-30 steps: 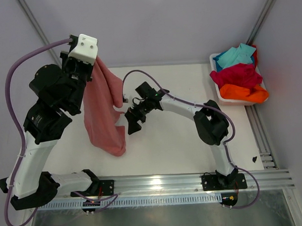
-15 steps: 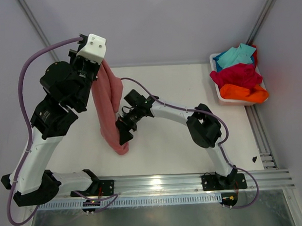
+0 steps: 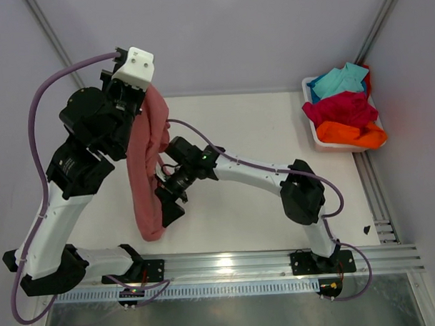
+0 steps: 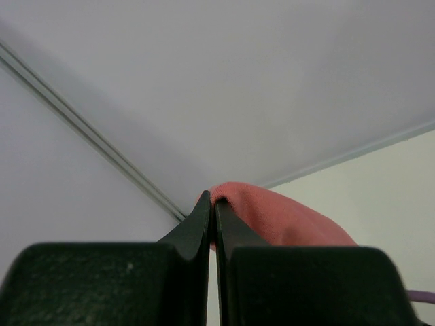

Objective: Fold and stack the t-shirts

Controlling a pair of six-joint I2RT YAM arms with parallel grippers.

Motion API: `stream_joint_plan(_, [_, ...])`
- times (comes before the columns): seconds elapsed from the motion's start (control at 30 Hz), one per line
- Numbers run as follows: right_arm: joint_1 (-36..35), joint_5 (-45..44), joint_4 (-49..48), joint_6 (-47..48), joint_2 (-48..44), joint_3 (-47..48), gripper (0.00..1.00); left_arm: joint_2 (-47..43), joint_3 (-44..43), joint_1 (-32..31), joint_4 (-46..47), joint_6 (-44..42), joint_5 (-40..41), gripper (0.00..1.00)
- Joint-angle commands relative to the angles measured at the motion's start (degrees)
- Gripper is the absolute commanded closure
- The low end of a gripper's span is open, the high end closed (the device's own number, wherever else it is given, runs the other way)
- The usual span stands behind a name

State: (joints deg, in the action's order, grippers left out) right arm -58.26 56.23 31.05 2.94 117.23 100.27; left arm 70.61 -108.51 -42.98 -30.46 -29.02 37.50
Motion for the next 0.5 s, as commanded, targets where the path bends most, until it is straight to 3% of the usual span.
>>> stream_joint_plan(0.0, [-1.8, -2.0, 3.1, 3.8, -1.3, 4.3, 0.07, -0.1, -0.6, 0.2, 3.6, -0.2, -0.4, 1.0])
stream_joint_plan(0.13, [-1.2, -8.9, 5.9, 9.0, -3.2, 3.2, 0.07, -0.8, 1.6, 0.2, 3.2, 0.1, -2.2, 1.0])
stream_joint_plan(0.23, [-0.2, -21.6, 5.3, 12.1, -7.9, -1.5, 0.07, -0.4, 4.4, 0.2, 1.8, 1.3, -5.0, 1.0])
stream_joint_plan(0.27, [0.3, -31.3, 4.7, 12.6, -9.4, -3.0, 0.07, 0.1, 5.1, 0.2, 1.8, 1.7, -5.3, 1.0])
stream_joint_plan(0.33, [1.1, -42.2, 1.2, 13.3, -13.8, -8.6, 0.07, 0.9, 6.6, 0.2, 1.6, 2.5, -6.0, 1.0])
stream_joint_plan(0.37, [1.4, -52.9, 0.3, 13.5, -15.0, -10.1, 0.07, 1.9, 7.2, 0.2, 1.5, 3.1, -7.9, 1.0])
stream_joint_plan(0.47, [3.8, -67.6, -4.0, 14.2, -19.4, -15.9, 0.07, 4.2, 8.9, 0.3, -1.1, 6.7, -14.8, 1.0])
